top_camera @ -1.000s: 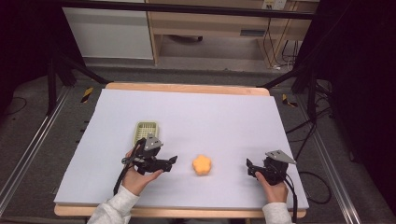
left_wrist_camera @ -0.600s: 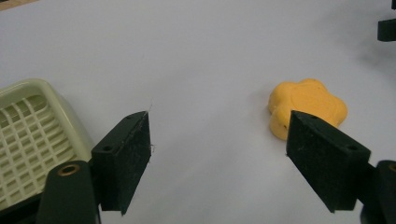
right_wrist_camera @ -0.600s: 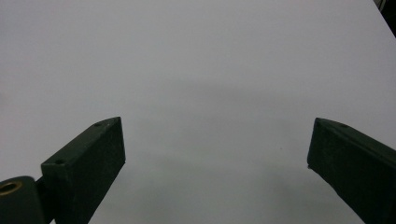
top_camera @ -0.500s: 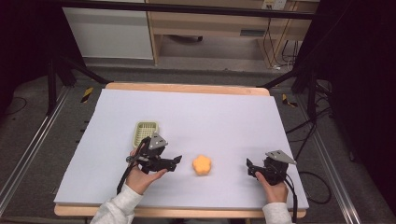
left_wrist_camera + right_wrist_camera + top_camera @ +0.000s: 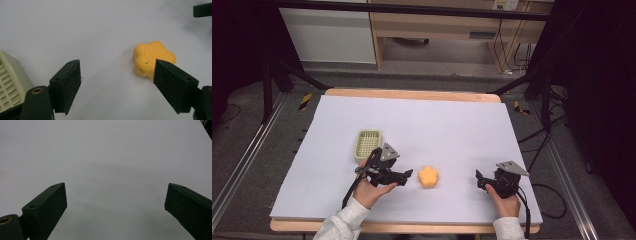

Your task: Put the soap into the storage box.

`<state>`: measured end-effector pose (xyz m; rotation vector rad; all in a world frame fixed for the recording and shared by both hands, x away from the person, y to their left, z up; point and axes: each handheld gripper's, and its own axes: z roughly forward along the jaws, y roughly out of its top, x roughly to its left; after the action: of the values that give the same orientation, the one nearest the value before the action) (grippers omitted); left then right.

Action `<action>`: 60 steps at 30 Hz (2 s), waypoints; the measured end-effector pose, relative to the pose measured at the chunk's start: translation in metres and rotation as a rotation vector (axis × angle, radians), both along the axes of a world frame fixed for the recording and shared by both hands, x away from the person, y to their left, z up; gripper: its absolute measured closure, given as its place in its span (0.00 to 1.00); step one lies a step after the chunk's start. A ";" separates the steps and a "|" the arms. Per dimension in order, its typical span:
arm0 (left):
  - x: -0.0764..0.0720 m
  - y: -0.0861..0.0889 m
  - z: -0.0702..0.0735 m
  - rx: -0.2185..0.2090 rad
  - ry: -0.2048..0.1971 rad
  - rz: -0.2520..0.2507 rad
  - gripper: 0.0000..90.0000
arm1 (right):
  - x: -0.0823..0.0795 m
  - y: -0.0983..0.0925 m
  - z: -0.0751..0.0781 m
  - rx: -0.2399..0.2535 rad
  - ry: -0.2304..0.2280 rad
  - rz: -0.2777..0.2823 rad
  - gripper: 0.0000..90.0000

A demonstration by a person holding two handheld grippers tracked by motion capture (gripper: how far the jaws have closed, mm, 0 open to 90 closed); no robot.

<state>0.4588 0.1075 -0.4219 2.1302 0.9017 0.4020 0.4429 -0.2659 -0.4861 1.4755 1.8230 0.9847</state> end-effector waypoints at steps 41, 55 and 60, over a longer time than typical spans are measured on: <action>-0.002 -0.041 -0.008 0.073 0.045 -0.115 0.21 | 0.001 0.000 0.000 0.001 0.011 0.005 0.05; 0.000 -0.055 -0.011 0.102 0.057 -0.140 0.20 | 0.001 0.001 0.000 -0.003 0.010 0.003 0.05; 0.001 -0.060 -0.012 0.110 0.060 -0.148 0.19 | 0.000 0.001 0.000 -0.004 0.008 0.002 0.05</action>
<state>0.4596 0.0479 -0.4336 2.3039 0.7638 0.3205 0.4434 -0.2652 -0.4863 1.4779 1.8314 0.9771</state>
